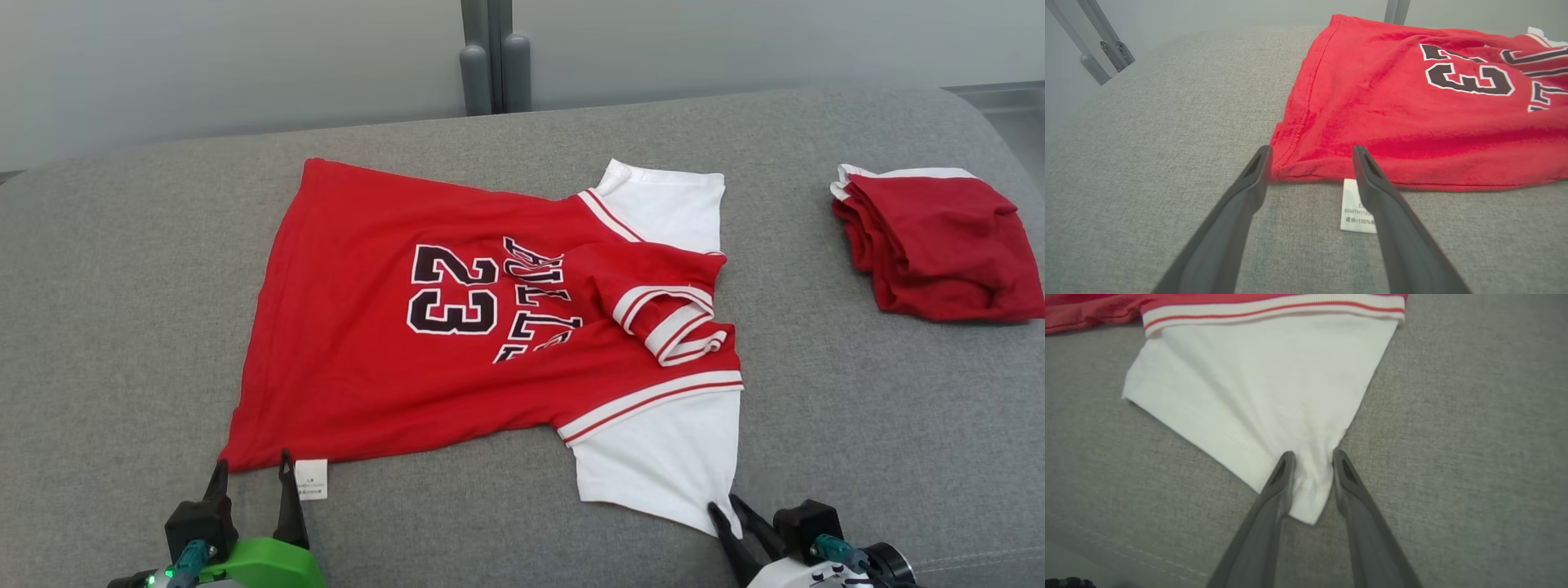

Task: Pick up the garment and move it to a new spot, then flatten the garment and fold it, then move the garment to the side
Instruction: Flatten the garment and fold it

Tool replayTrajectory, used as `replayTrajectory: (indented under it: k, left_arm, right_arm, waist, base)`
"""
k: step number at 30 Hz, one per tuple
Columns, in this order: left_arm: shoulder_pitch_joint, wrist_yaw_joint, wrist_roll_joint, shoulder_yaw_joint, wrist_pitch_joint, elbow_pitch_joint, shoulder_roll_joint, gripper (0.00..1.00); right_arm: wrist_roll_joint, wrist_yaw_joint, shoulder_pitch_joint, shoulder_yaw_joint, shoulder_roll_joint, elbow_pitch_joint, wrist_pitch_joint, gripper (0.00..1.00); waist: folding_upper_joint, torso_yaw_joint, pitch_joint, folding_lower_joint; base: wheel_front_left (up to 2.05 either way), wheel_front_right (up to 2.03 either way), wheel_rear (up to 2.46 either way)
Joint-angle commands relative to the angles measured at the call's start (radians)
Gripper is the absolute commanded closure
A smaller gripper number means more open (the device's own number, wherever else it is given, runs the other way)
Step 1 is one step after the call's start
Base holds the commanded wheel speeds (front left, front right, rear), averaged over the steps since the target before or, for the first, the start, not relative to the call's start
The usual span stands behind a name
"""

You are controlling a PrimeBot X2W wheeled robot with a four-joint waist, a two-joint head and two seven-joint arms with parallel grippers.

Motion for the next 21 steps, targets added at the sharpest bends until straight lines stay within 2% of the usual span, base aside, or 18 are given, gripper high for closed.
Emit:
replayTrajectory:
  k: [1,8,21]
  left_arm:
    - [-0.023,0.001,-0.005,0.009,0.0,0.006,0.004,0.0]
    - [-0.039,-0.002,-0.01,0.039,0.0,0.035,0.004,0.0]
    - [-0.08,-0.019,-0.036,0.083,0.0,0.113,0.004,0.0]
  right_arm:
    - [0.003,0.002,0.045,0.006,-0.012,0.039,0.022,1.0]
    - [-0.007,-0.002,0.03,-0.063,-0.06,-0.011,0.019,1.0]
    - [-0.025,0.001,0.011,-0.111,-0.085,-0.051,0.016,1.0]
  waist:
    - [0.0,-0.001,0.002,0.0]
    - [0.0,-0.014,0.01,0.0]
    - [0.0,-0.048,0.033,0.0]
  base:
    - [0.0,0.0,0.0]
    - [0.0,0.0,0.0]
    - [0.0,0.0,0.0]
